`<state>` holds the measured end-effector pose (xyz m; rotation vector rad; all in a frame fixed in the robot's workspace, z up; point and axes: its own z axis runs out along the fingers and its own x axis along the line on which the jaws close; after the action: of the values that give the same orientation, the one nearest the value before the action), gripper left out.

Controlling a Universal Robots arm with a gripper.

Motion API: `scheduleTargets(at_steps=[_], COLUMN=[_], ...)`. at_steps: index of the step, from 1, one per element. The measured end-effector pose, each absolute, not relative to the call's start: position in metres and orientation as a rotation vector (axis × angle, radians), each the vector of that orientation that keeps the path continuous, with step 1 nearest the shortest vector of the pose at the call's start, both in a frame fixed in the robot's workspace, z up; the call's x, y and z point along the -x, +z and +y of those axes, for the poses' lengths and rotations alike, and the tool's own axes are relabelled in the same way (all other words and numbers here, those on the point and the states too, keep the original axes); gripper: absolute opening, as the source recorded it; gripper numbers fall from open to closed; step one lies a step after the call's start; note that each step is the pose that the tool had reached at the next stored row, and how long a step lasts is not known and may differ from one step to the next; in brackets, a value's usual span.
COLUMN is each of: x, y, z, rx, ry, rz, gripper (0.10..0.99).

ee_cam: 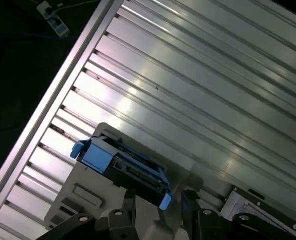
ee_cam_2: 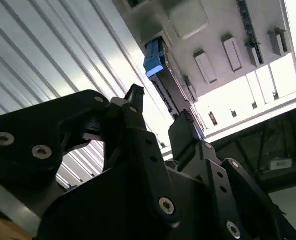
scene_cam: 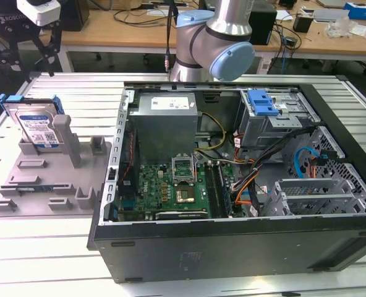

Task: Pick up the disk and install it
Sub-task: 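Pick up the disk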

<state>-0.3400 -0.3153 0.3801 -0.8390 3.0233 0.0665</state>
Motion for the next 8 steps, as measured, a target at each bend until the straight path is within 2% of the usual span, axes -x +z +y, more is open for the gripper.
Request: scheduleTargets(at_steps=[1, 2, 8], x=[0.3400, 0.3400, 0.3400], y=[0.3800, 0.3800, 0.3799], z=[-0.3152, -0.3152, -0.3149], rx=[0.868, 0.910, 1.100], ry=[0.067, 0.066, 0.065], rz=[3.016, 3.005, 2.943], gripper=[0.431, 0.498, 0.498])
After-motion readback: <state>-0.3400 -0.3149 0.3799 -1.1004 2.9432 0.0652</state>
